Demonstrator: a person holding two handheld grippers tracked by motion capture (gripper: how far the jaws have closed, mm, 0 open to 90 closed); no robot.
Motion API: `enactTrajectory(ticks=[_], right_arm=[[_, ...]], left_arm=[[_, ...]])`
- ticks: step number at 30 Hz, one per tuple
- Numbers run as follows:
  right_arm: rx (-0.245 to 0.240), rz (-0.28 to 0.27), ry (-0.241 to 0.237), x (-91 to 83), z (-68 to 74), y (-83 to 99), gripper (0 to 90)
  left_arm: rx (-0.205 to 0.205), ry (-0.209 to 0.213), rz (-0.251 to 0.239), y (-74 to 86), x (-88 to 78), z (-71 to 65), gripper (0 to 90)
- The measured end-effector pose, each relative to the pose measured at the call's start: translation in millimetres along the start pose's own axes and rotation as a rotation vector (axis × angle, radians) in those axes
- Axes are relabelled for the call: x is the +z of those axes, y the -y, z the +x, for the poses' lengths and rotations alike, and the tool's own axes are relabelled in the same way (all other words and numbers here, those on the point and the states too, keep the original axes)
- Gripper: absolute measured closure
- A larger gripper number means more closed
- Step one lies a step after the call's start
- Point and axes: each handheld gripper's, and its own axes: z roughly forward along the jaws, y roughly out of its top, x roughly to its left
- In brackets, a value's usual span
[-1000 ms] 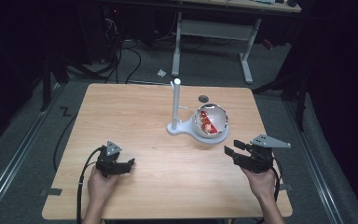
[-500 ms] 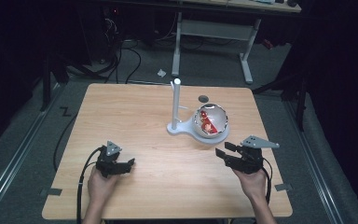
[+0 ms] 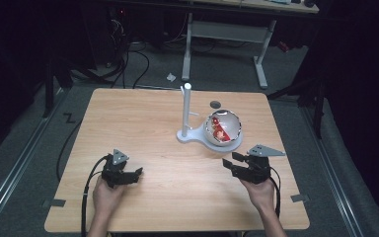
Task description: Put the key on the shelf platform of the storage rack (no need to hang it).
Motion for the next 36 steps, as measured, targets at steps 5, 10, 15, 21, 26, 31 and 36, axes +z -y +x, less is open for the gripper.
enactTrajectory(ticks=[5, 10, 15, 21, 26, 31, 36], right_arm=[[0.006, 0.026, -0.005, 9.3, 2.1, 3.0, 48.8], [0.005, 0.041, -0.011, 18.4, 4.9, 6.5, 48.8], [0.002, 0.052, -0.027, 27.2, 7.1, 9.6, 48.7], [0.006, 0.067, -0.038, 35.0, 9.7, 13.0, 48.8], [0.006, 0.088, -0.039, 42.5, 11.7, 17.4, 48.8], [0.009, 0.1, -0.035, 49.5, 12.4, 21.3, 48.8], [0.002, 0.12, -0.028, 56.0, 14.1, 25.2, 48.7]], left_arm=[[0.0, 0.0, 0.0, 0.0, 0.0, 0.0, 21.3], [0.0, 0.0, 0.0, 0.0, 0.0, 0.0, 21.3], [0.0, 0.0, 0.0, 0.0, 0.0, 0.0, 21.3], [0.0, 0.0, 0.0, 0.0, 0.0, 0.0, 21.3], [0.0, 0.0, 0.0, 0.0, 0.0, 0.0, 21.3], [0.0, 0.0, 0.0, 0.0, 0.0, 0.0, 21.4], [0.0, 0.0, 0.0, 0.0, 0.0, 0.0, 21.4]])
